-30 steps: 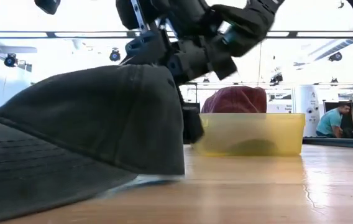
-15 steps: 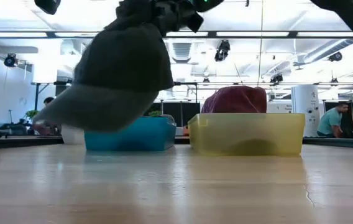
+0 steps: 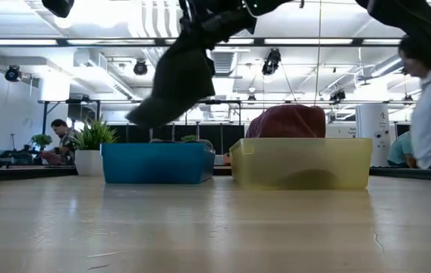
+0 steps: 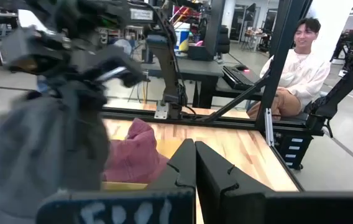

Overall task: Pick & Place hat
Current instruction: Put the black cap into the blue bin

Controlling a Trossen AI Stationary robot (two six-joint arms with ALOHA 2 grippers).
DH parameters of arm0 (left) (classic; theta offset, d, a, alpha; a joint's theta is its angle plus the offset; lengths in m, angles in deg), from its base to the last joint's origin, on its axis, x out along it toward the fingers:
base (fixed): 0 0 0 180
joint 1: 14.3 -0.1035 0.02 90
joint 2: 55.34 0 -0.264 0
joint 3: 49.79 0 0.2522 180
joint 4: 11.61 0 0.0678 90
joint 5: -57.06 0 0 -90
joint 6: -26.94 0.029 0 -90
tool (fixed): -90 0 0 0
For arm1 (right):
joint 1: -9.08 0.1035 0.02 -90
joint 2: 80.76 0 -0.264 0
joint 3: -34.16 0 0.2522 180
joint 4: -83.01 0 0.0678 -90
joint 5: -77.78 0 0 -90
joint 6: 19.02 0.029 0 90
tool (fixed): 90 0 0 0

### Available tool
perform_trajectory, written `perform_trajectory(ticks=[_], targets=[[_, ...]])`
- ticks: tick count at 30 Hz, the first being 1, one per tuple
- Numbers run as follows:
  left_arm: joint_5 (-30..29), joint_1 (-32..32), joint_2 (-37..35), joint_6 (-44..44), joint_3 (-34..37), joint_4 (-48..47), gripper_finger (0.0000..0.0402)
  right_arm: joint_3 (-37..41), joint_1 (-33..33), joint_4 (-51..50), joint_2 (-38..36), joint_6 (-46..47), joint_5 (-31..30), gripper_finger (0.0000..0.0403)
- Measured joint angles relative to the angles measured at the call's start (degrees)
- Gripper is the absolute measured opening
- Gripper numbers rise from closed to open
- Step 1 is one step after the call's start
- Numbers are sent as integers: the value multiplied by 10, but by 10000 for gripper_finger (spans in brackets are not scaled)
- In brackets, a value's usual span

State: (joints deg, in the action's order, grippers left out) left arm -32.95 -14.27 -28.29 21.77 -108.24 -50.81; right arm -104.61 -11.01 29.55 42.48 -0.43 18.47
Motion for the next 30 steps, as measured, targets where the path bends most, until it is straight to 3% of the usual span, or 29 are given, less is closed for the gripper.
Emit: perform_trajectory(ticks=[8, 12, 22, 30], targets=[[0, 0, 0, 0, 0, 0, 0, 37, -34, 14, 5, -30, 7, 11], [0, 0, 0, 0, 0, 0, 0, 62, -33, 18, 6, -36, 46, 11], [0, 0, 0, 0, 0, 0, 0, 121, -37, 24, 6, -182, 155, 11], [0, 0, 0, 0, 0, -1, 0, 165, -38, 56, 6, -290, 165, 11]])
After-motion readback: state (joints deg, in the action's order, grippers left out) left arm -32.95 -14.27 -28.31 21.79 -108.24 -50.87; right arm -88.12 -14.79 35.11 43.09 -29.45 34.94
